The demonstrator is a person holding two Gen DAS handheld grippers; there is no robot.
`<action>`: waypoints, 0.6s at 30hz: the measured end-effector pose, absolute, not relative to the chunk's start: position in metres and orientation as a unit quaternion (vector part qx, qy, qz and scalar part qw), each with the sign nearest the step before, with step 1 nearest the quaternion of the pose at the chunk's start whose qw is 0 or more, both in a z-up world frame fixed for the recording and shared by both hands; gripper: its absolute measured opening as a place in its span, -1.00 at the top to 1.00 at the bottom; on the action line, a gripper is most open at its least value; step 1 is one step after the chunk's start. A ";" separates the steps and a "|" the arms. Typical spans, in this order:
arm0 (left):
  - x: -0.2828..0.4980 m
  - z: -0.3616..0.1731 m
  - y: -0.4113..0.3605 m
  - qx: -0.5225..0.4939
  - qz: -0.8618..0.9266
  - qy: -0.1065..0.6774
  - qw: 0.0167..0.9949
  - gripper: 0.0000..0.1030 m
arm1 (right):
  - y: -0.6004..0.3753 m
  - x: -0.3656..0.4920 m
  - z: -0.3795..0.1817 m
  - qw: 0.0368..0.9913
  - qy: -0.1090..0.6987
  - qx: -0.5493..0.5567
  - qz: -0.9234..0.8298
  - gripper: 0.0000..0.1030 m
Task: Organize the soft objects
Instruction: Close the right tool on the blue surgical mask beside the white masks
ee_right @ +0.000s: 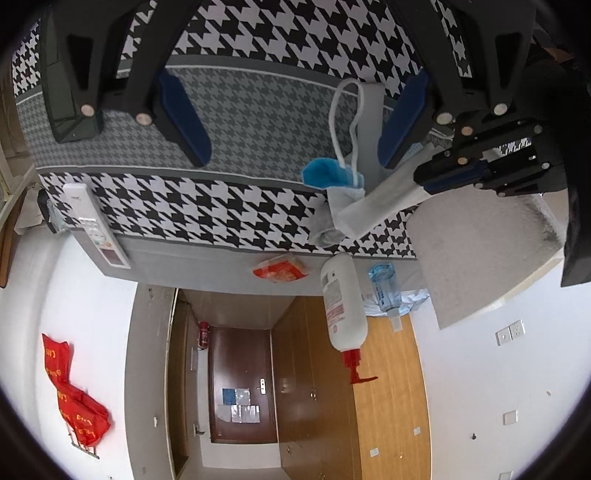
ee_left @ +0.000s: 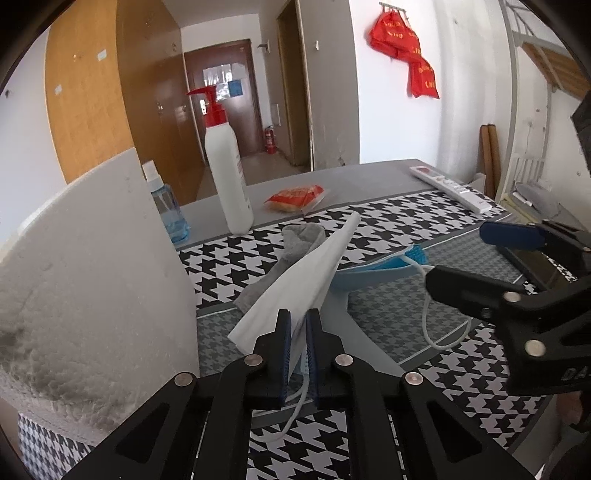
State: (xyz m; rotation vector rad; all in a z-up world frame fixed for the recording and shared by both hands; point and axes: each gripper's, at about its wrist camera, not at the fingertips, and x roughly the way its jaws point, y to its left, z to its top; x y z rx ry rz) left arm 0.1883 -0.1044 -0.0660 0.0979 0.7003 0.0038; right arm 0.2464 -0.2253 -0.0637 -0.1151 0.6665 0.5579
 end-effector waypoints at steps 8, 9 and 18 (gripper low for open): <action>0.180 -0.057 -0.101 0.039 -0.006 0.329 0.944 0.82 | -0.212 0.254 -0.071 0.895 0.334 -0.069 0.287 -0.83; 0.178 -0.055 -0.100 0.037 -0.009 0.325 0.945 0.83 | -0.210 0.255 -0.071 0.894 0.335 -0.070 0.289 -0.83; 0.175 -0.052 -0.096 0.033 -0.016 0.320 0.947 0.89 | -0.197 0.262 -0.077 0.882 0.347 -0.082 0.307 -0.83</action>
